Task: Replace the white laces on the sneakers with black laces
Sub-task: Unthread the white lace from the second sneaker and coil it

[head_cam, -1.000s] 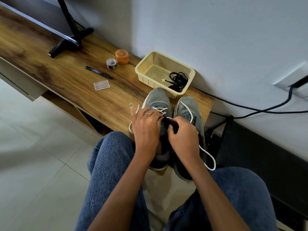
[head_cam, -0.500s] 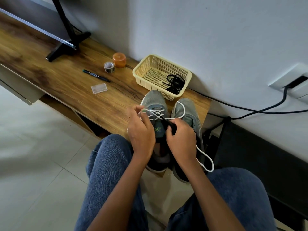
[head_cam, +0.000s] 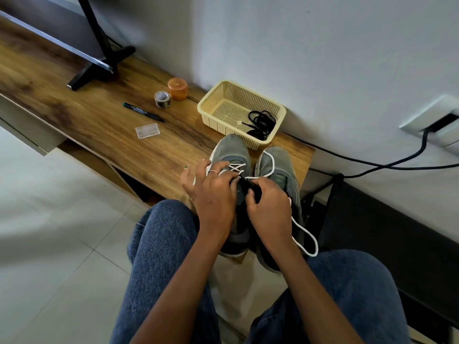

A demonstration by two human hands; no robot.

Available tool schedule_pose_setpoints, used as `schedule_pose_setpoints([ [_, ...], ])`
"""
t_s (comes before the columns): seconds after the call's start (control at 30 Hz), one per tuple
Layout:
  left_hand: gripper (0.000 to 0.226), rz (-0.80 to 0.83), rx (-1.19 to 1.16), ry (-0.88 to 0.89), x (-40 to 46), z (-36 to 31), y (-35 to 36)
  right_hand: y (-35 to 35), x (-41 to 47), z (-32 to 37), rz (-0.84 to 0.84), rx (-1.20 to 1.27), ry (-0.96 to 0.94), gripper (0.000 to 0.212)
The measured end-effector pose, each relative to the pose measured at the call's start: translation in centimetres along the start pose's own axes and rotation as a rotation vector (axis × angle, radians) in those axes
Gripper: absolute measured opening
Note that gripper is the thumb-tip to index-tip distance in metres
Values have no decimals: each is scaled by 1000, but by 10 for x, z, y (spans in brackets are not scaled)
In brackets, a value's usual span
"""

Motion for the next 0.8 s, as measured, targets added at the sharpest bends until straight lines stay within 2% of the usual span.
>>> schedule_pose_setpoints([
  [0.1,10,-70,-62,-49,-2,-1,-4,-1,0,0,-6,-3,11,15],
  [0.27,3,-124,-278,-312,-8,9,-2,0,2,1,10,-5,27,13],
  [0.4,8,-211,-479,-445,-6,15,-6,0,2,1,-3,-2,36,14],
  [0.57,13,-294,-610,-662,-10,27,-8,1,2,1,-1,-13,32,12],
  [0.63,17,-278,-526,-631,-9,26,-12,1,2,0,4,-23,34,13],
  [0.67,20,-250,-436,-560,-6,23,-14,1,3,0,8,-26,36,13],
  [0.8,26,-46,-110,-132,2,0,-9,1,3,0,31,-51,45,12],
])
Point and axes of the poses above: each hand's wrist, its own x-axis towards the middle knuckle, its own y-axis out of the palm, z = x × y, the point moved 6 cm from there along x, towards the middle knuckle
